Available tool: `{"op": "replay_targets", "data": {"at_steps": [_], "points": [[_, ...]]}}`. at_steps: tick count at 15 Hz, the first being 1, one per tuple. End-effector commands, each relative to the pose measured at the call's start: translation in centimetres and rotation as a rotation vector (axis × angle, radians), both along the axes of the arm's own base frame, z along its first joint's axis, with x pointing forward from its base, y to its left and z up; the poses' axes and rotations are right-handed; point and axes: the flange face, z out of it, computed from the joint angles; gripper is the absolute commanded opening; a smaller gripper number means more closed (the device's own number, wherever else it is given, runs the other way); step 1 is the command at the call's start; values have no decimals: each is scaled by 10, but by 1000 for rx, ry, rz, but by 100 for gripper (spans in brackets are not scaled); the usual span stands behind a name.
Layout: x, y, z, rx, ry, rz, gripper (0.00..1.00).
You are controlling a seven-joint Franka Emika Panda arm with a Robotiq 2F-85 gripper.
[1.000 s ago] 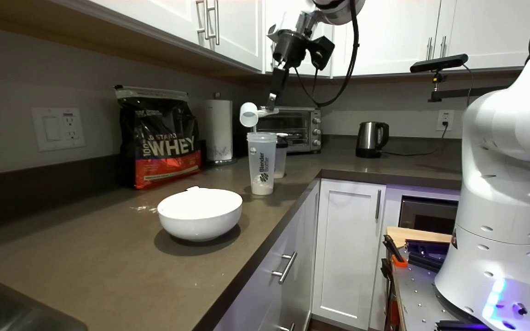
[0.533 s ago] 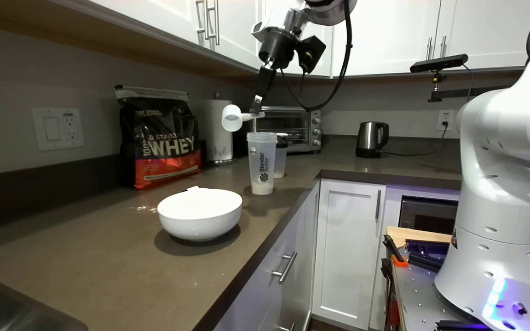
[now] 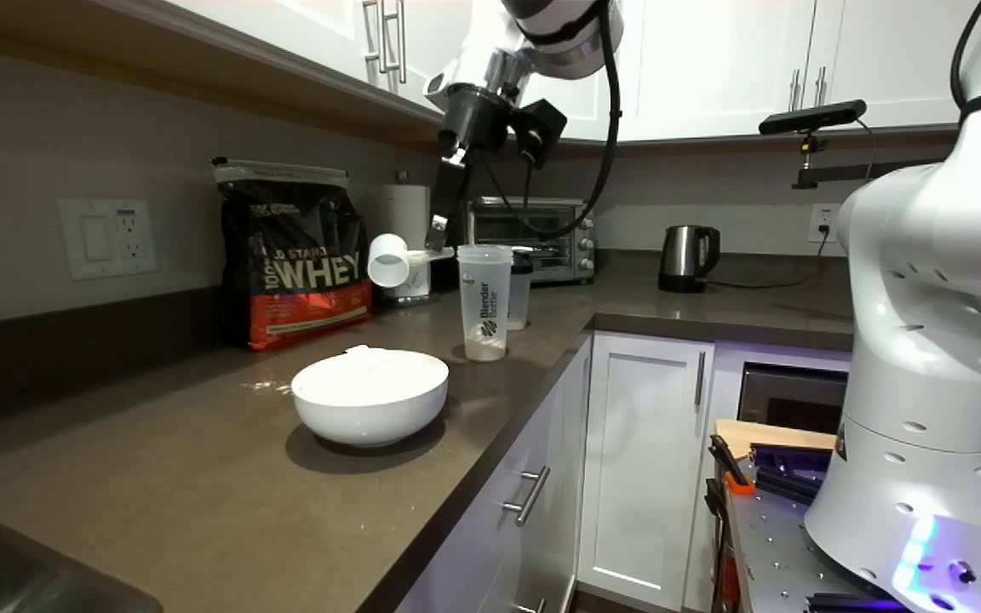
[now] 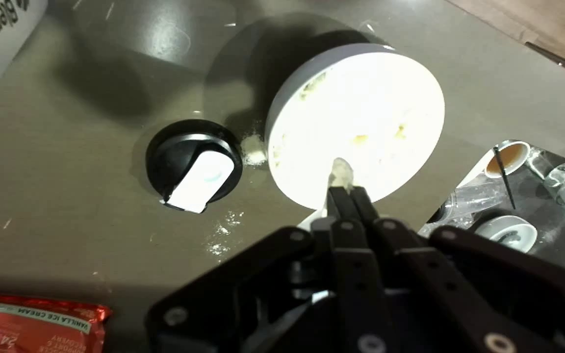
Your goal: Scoop some powder and put it in the bottle
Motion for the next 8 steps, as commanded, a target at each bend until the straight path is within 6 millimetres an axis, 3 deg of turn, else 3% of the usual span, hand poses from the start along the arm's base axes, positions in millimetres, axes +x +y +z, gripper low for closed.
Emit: {"op": "replay_targets", "data": {"at_steps": [1, 8], "points": [[16, 12, -18, 14, 4, 21, 2], [26, 33, -53, -34, 13, 36, 2]]}}
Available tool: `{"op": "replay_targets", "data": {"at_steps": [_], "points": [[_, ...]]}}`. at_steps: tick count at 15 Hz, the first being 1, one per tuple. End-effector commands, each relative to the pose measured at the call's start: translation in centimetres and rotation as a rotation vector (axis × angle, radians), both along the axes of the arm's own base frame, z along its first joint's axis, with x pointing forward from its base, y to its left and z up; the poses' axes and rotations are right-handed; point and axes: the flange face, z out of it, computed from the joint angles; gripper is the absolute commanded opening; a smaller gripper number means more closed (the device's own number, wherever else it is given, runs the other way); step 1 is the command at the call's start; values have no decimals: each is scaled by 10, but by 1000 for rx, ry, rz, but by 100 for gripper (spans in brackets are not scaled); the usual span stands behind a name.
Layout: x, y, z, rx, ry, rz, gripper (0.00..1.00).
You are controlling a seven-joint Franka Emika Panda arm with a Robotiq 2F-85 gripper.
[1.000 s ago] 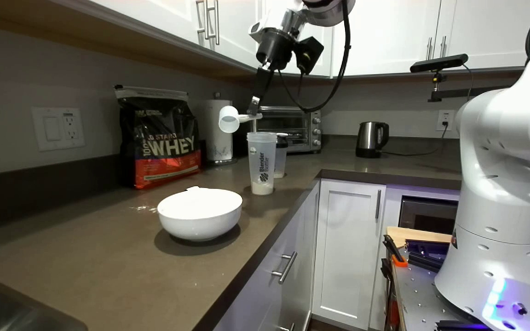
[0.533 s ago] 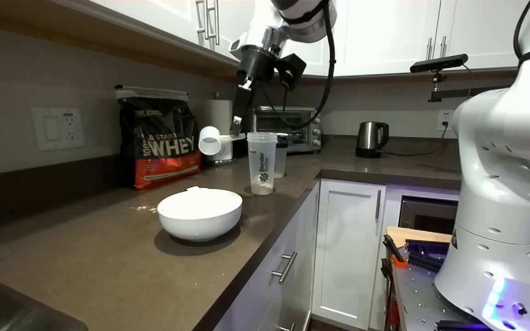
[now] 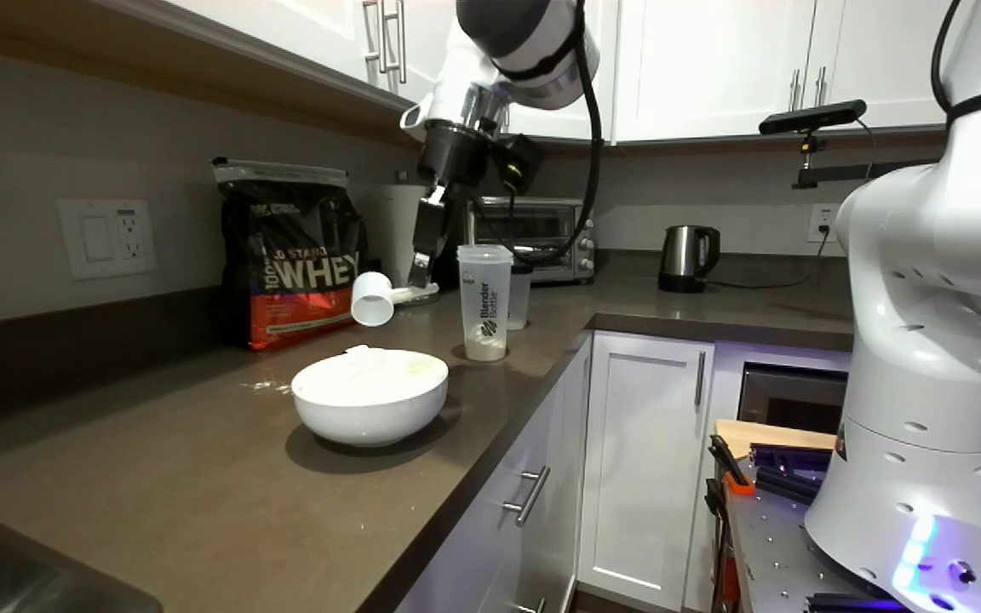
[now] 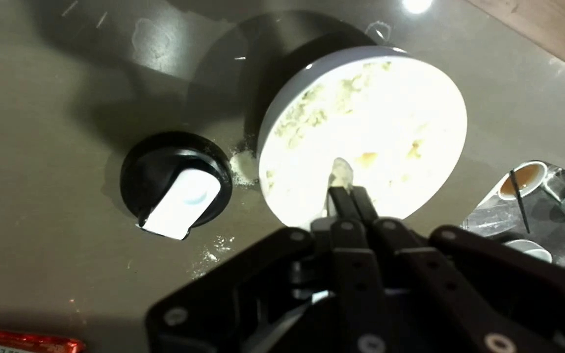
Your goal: Scoop some powder and put it in the bottle
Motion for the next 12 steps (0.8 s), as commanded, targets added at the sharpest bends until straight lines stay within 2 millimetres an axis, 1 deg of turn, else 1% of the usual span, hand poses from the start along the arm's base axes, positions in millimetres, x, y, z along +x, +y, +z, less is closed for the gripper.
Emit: {"op": "replay_targets", "data": {"at_steps": [1, 6, 12], "points": [[9, 11, -17, -7, -15, 21, 2], [11, 26, -37, -31, 19, 50, 2], [8, 35, -56, -67, 61, 80, 2]]}}
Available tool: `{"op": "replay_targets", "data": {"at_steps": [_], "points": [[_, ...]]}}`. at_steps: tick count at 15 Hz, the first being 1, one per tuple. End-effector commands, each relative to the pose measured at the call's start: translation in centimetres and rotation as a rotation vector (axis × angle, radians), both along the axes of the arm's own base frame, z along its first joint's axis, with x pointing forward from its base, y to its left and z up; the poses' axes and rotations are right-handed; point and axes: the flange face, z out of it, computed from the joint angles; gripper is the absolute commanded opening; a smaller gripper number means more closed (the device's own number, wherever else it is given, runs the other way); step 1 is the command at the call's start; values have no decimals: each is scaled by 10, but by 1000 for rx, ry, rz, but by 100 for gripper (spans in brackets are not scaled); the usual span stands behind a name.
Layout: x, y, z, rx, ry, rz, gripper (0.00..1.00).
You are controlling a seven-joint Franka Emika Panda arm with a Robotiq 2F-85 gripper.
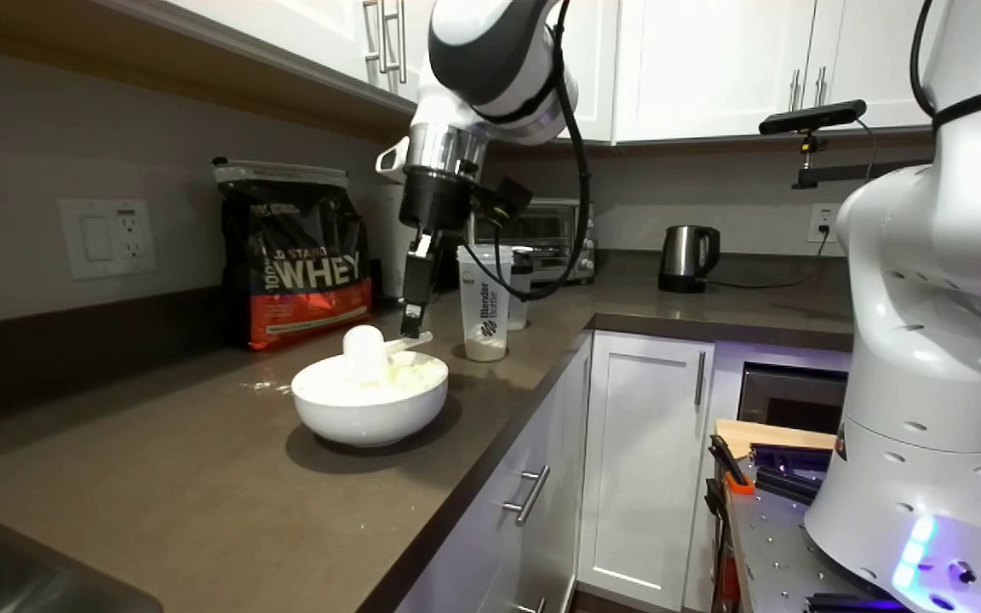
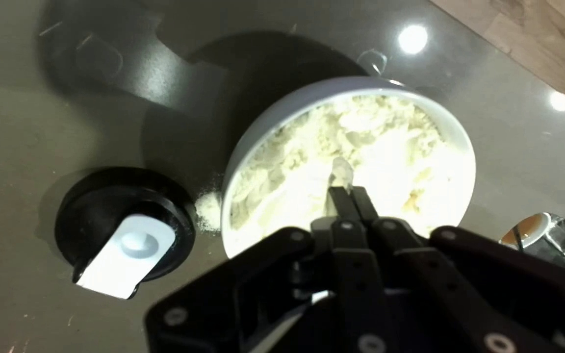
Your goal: Scoop some powder and put it in the bottle
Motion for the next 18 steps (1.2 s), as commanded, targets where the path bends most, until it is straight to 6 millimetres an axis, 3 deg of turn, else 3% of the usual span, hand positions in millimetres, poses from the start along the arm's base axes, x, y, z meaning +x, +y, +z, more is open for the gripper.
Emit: {"op": "replay_targets", "data": {"at_steps": [1, 8, 18], "points": [[0, 1, -11, -28, 4, 22, 2], [-7, 5, -25, -55, 36, 43, 2], [-12, 8, -24, -94, 37, 71, 2]]}}
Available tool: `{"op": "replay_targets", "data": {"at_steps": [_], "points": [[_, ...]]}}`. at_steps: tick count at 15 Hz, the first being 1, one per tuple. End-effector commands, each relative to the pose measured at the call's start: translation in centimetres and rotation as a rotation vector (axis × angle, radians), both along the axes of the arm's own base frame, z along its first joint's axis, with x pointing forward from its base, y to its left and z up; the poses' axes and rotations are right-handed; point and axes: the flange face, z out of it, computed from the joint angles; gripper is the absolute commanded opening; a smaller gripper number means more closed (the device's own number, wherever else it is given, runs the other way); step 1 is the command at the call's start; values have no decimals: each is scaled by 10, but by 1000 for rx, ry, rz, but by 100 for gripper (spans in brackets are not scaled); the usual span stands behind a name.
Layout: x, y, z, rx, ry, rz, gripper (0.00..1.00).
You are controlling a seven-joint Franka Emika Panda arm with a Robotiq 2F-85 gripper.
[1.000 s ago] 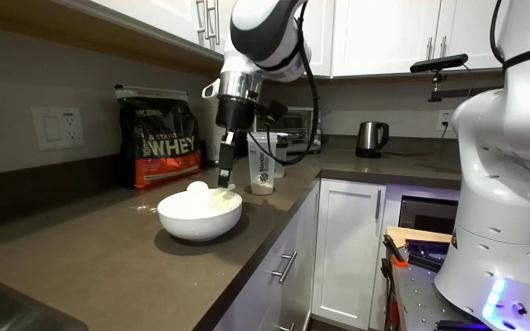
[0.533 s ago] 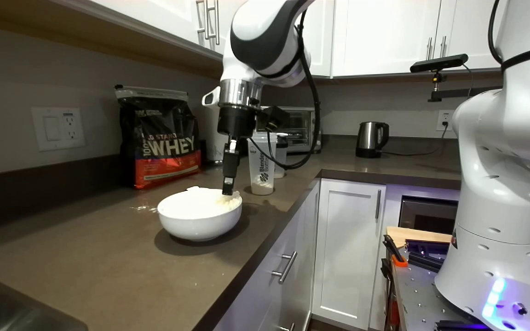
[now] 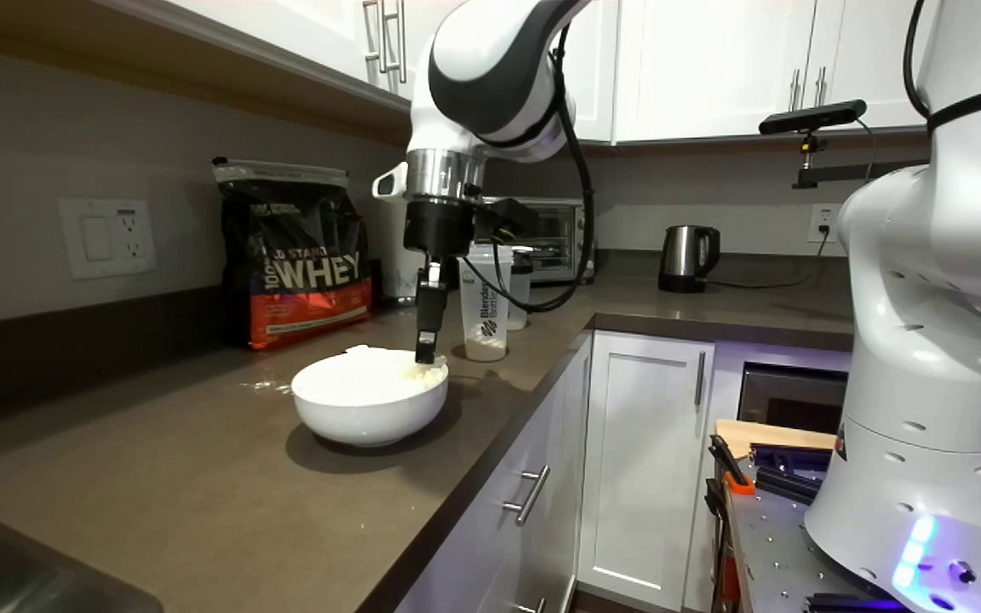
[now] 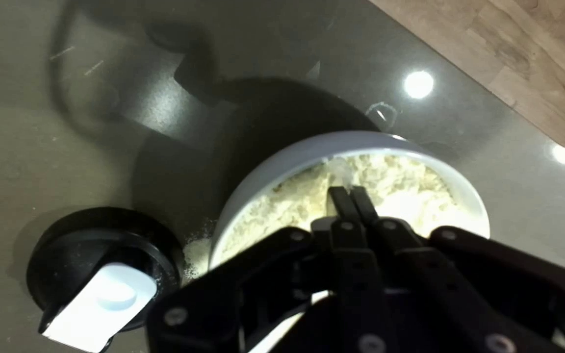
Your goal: Scoop some powder and put it in the bottle
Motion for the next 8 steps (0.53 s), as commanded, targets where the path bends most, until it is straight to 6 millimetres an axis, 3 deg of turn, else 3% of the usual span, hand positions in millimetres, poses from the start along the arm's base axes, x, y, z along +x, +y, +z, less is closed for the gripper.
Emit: {"op": "replay_targets", "data": {"at_steps": [1, 2, 3, 8], "points": [[-7, 1, 1, -26, -10, 3, 3], [-8, 2, 1, -26, -9, 5, 12], [-8, 3, 1, -27, -7, 7, 28], [-13, 8, 6, -34, 0, 27, 57]]}}
